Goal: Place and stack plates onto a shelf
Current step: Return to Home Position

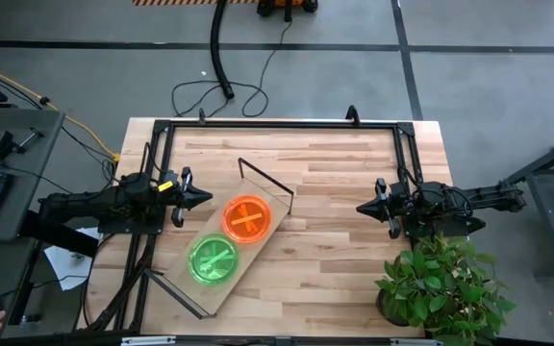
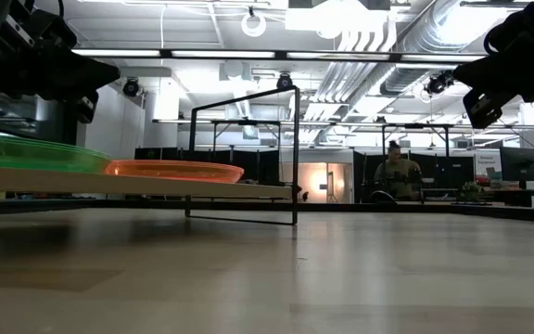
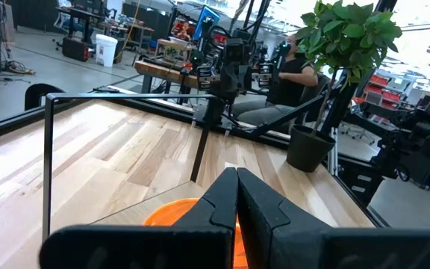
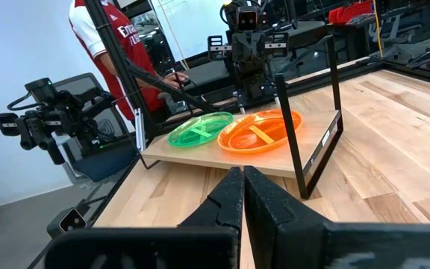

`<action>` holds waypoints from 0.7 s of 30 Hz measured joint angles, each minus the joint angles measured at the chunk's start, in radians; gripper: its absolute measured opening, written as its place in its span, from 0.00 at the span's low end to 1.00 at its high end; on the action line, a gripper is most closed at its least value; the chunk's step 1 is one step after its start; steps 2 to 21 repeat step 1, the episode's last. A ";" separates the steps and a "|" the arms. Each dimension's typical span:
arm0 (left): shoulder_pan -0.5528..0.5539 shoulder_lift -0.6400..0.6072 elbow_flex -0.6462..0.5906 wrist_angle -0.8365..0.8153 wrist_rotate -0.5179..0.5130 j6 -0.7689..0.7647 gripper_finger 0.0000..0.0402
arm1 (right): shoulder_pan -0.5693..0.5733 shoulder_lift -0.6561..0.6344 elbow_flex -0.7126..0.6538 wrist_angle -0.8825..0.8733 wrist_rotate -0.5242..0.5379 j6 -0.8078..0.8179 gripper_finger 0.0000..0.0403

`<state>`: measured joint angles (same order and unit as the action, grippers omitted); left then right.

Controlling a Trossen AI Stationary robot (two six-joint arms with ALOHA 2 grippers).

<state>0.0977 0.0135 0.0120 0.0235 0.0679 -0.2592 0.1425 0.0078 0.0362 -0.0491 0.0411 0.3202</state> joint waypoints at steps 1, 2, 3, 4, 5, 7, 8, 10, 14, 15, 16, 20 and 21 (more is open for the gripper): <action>0.000 0.000 0.000 0.000 0.000 0.000 0.00 | 0.000 0.000 0.000 0.000 0.000 0.000 0.00; 0.000 0.000 0.000 0.000 0.000 0.000 0.00 | 0.000 0.000 0.000 0.000 0.000 0.000 0.00; 0.000 0.000 0.000 0.000 0.000 0.000 0.00 | 0.000 0.000 0.000 0.000 0.000 0.000 0.00; 0.000 0.000 0.000 0.000 0.000 0.000 0.00 | 0.000 0.000 0.000 0.000 0.000 0.000 0.00; 0.000 0.000 0.000 0.000 0.000 0.000 0.00 | 0.000 0.000 0.000 0.000 0.000 0.000 0.00; 0.000 0.000 0.000 0.000 0.000 0.000 0.00 | 0.000 0.000 0.000 0.000 0.000 0.000 0.00; 0.000 0.000 0.000 0.000 0.000 0.000 0.00 | 0.000 0.000 0.000 0.000 0.000 0.000 0.00; 0.000 0.000 0.000 0.000 0.000 0.000 0.00 | 0.000 0.000 0.000 0.000 0.000 0.000 0.00; 0.000 0.000 0.000 0.000 0.000 0.000 0.00 | 0.000 0.000 0.000 0.000 0.000 0.000 0.00; 0.000 0.000 0.000 0.000 0.000 0.000 0.00 | 0.000 0.000 0.000 0.000 0.000 0.000 0.00; 0.000 0.000 0.000 0.000 0.000 0.000 0.00 | 0.000 0.000 0.000 0.000 0.000 0.000 0.00; 0.000 0.000 0.000 0.000 0.000 0.000 0.00 | 0.000 0.000 0.000 0.000 0.000 0.000 0.00; 0.000 0.000 0.000 0.000 0.000 0.000 0.00 | 0.000 0.000 0.000 0.000 0.000 0.000 0.00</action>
